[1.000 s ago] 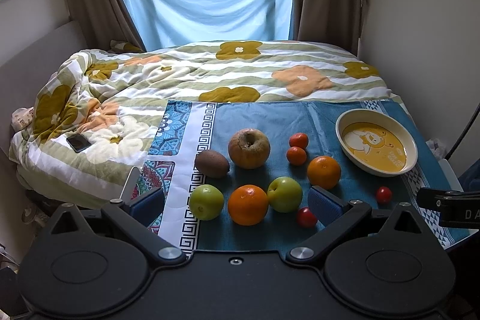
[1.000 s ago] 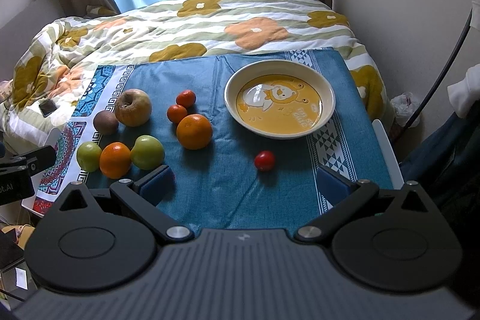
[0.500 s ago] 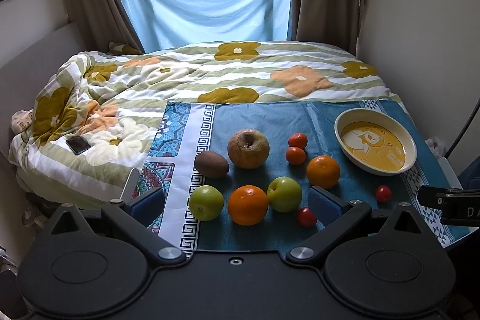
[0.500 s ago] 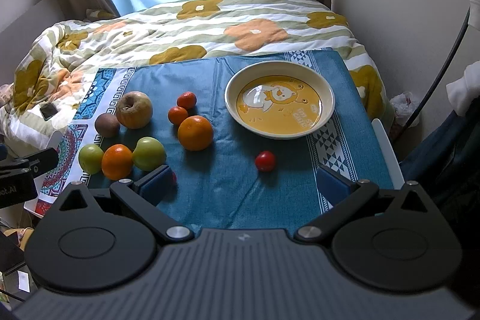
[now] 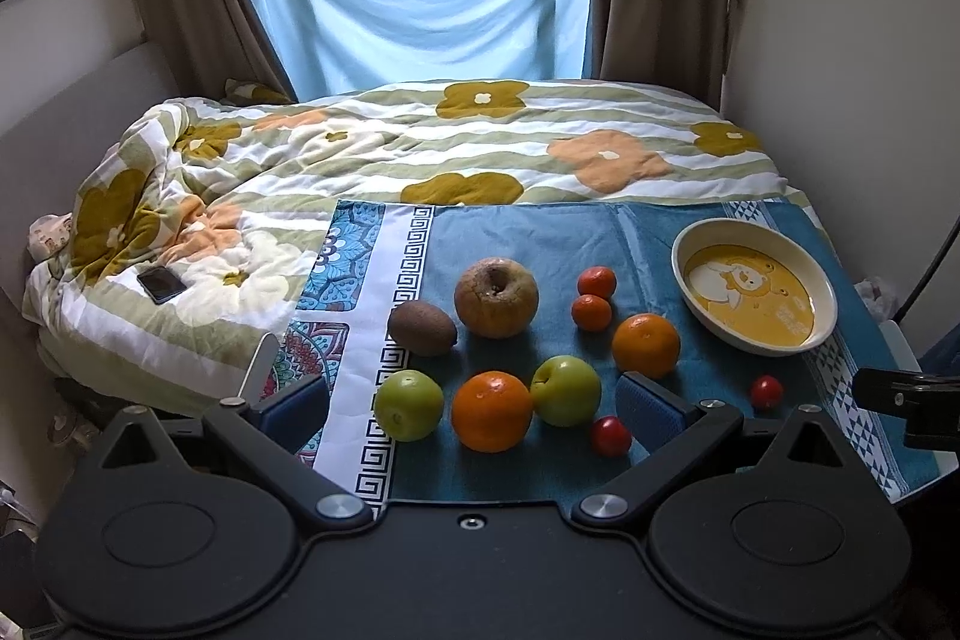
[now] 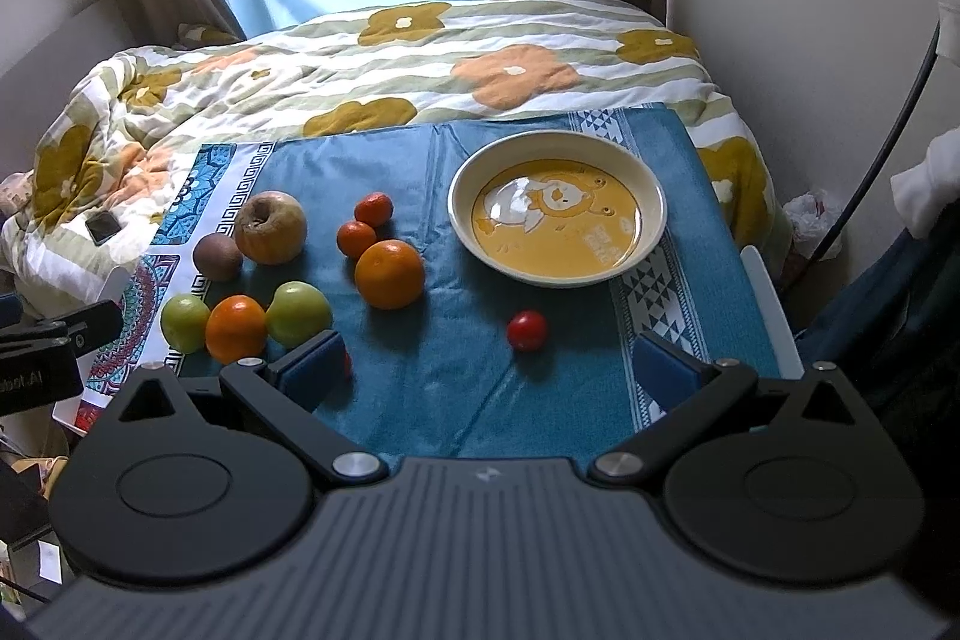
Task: Organize fruits
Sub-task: 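Grasp the large orange with the left tool while the right tool grasps a red cherry tomato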
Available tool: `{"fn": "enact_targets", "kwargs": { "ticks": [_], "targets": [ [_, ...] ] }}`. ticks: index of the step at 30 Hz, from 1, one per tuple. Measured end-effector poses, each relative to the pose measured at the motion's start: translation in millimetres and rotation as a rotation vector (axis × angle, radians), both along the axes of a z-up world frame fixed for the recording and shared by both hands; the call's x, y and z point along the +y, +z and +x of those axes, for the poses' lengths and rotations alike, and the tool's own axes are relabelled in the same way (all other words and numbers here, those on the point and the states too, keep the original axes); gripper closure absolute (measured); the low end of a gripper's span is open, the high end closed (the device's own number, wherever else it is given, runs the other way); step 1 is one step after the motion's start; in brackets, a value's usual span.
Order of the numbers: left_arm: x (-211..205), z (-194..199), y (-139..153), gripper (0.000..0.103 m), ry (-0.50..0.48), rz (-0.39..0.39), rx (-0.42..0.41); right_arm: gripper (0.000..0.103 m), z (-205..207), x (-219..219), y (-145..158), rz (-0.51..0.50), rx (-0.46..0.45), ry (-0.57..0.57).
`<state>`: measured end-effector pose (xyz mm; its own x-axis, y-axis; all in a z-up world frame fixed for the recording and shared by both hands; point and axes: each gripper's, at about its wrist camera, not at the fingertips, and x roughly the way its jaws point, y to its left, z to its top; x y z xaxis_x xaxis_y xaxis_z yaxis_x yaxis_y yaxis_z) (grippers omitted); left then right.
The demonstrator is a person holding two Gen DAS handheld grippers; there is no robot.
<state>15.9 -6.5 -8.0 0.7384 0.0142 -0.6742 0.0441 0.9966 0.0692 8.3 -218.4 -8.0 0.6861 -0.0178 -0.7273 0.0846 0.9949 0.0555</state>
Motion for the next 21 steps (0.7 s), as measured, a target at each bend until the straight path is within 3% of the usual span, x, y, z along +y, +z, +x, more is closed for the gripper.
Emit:
{"fn": "enact_targets", "kwargs": {
  "ticks": [10, 21],
  "targets": [
    [-37.8, 26.3, -23.4, 0.000, 0.014, 0.030, 0.031, 0.000, 28.0, -37.0, -22.4, 0.024, 0.025, 0.065],
    [-80.3, 81.7, -80.8, 0.000, -0.071, 0.047, 0.073, 0.000, 65.4, -66.1, -87.0, 0.050, 0.058, 0.105]
  ]
}}
